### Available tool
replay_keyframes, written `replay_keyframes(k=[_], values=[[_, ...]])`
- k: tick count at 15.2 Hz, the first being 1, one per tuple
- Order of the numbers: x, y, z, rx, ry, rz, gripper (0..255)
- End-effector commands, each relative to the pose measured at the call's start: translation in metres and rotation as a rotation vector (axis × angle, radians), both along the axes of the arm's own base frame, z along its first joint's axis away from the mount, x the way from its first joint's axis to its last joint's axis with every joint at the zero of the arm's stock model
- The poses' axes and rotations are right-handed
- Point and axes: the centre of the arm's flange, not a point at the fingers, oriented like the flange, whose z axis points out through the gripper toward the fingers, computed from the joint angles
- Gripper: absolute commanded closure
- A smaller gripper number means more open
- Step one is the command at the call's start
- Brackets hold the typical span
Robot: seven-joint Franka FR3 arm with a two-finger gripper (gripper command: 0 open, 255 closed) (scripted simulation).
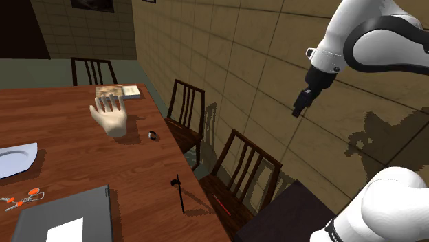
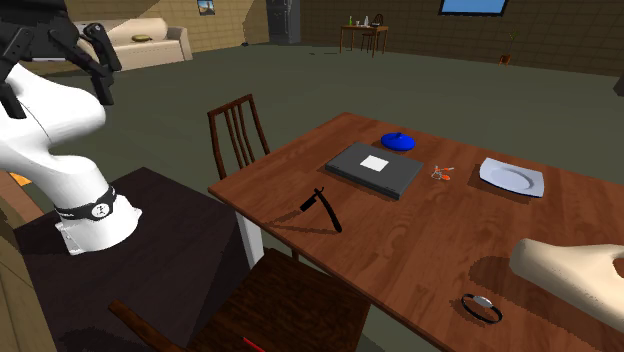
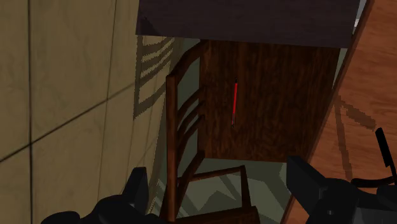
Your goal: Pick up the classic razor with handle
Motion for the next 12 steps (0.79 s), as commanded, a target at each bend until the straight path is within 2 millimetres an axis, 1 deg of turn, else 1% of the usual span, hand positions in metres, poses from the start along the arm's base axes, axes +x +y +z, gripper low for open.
replay_keyframes(k=[1,12], values=[[0.0,0.0,0.0,0.0,0.0,0.0,0],[0.042,0.107,-0.088,0.011,0.004,-0.058,0]])
